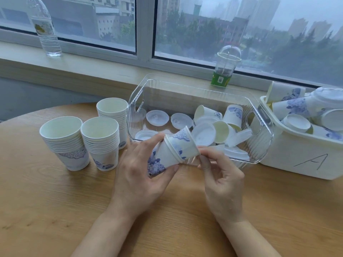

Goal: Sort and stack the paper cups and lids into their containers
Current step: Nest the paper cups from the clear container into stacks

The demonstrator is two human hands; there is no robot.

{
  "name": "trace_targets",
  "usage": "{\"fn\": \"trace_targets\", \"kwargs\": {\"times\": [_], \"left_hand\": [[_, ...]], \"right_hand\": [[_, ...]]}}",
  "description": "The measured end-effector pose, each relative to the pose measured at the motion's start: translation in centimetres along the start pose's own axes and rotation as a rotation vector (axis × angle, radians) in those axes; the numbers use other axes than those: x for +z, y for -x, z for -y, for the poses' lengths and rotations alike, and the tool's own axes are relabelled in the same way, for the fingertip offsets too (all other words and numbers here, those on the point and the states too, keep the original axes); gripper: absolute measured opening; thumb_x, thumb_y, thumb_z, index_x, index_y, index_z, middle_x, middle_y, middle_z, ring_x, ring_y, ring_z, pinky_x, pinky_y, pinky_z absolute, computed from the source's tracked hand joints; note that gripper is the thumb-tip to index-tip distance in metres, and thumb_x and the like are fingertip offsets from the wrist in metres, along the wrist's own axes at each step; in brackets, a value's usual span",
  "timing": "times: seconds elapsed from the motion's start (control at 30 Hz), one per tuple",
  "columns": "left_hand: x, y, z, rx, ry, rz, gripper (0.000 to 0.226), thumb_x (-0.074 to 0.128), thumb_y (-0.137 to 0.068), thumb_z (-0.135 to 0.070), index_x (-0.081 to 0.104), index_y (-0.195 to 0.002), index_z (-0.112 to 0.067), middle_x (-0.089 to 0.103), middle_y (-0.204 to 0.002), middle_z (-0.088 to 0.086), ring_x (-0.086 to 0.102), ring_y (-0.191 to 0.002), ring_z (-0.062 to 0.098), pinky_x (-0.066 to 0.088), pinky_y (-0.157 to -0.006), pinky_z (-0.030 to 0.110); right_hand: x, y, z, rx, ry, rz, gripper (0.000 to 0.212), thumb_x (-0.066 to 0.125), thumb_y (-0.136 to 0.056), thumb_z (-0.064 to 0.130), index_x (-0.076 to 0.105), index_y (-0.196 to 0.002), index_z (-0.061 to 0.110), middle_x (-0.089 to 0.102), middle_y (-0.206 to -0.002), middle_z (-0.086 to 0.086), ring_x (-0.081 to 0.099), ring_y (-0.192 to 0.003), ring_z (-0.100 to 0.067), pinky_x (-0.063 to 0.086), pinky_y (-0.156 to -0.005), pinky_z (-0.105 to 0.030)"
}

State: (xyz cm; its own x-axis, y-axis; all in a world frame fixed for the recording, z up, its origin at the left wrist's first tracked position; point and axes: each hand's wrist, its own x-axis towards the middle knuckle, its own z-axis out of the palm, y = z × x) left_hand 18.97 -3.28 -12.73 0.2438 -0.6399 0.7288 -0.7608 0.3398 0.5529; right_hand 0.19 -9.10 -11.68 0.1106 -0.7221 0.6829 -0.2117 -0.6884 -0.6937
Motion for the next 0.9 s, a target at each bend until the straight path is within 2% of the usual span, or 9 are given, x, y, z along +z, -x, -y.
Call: {"fn": "trace_targets", "kwargs": {"times": [0.13,0.2,0.4,0.53,0.73,0.9], "left_hand": [[0.08,0.12,-0.36,0.045,-0.013,0.006,0.068,0.082,-0.082,-0.045,0.061,-0.14,-0.014,0.066,-0.128,-0.01,0.066,-0.113,0.018,0.055,-0.093,0.048],[0.1,0.17,-0.55,0.061,-0.024,0.011,0.068,0.08,-0.084,-0.046,0.061,-0.14,-0.014,0.063,-0.126,-0.013,0.065,-0.112,0.017,0.055,-0.092,0.046],[0.09,0.15,-0.64,0.067,-0.023,0.022,0.069,0.08,-0.084,-0.044,0.058,-0.143,-0.015,0.062,-0.129,-0.014,0.065,-0.114,0.016,0.054,-0.096,0.044],[0.09,0.15,-0.55,0.067,-0.022,0.031,0.072,0.079,-0.086,-0.047,0.056,-0.148,-0.016,0.063,-0.126,-0.012,0.063,-0.111,0.015,0.053,-0.096,0.038],[0.29,0.23,-0.26,0.087,-0.038,0.084,0.076,0.078,-0.091,-0.049,0.048,-0.156,-0.024,0.064,-0.122,-0.003,0.063,-0.111,0.02,0.053,-0.094,0.045],[0.39,0.35,-0.2,0.061,-0.021,0.082,0.066,0.074,-0.092,-0.052,0.055,-0.149,-0.025,0.064,-0.121,-0.003,0.063,-0.11,0.018,0.054,-0.089,0.042]], "right_hand": [[-0.09,-0.01,-0.32,-0.059,0.033,0.02,0.014,0.072,-0.096,0.009,0.079,-0.105,0.016,0.067,-0.106,0.004,0.069,-0.095,-0.017,0.054,-0.077,-0.022],[-0.04,0.09,-0.49,-0.062,0.033,0.029,0.014,0.073,-0.094,0.01,0.08,-0.104,0.017,0.066,-0.103,0.003,0.069,-0.094,-0.02,0.054,-0.075,-0.024],[0.06,0.22,-0.42,-0.095,0.01,0.086,0.014,0.076,-0.093,0.005,0.081,-0.103,0.013,0.07,-0.099,0.002,0.069,-0.093,-0.017,0.052,-0.074,-0.023],[0.13,0.19,-0.59,-0.086,0.018,0.115,0.016,0.076,-0.093,0.005,0.081,-0.104,0.015,0.072,-0.098,0.004,0.07,-0.092,-0.018,0.053,-0.071,-0.028],[0.02,0.27,-0.64,-0.076,0.027,0.114,0.017,0.076,-0.093,0.006,0.081,-0.106,0.016,0.072,-0.098,0.005,0.07,-0.092,-0.017,0.052,-0.07,-0.027],[0.03,0.27,-0.55,-0.085,0.037,0.107,0.018,0.076,-0.093,0.005,0.081,-0.107,0.016,0.073,-0.099,0.005,0.07,-0.093,-0.017,0.054,-0.069,-0.03]]}}
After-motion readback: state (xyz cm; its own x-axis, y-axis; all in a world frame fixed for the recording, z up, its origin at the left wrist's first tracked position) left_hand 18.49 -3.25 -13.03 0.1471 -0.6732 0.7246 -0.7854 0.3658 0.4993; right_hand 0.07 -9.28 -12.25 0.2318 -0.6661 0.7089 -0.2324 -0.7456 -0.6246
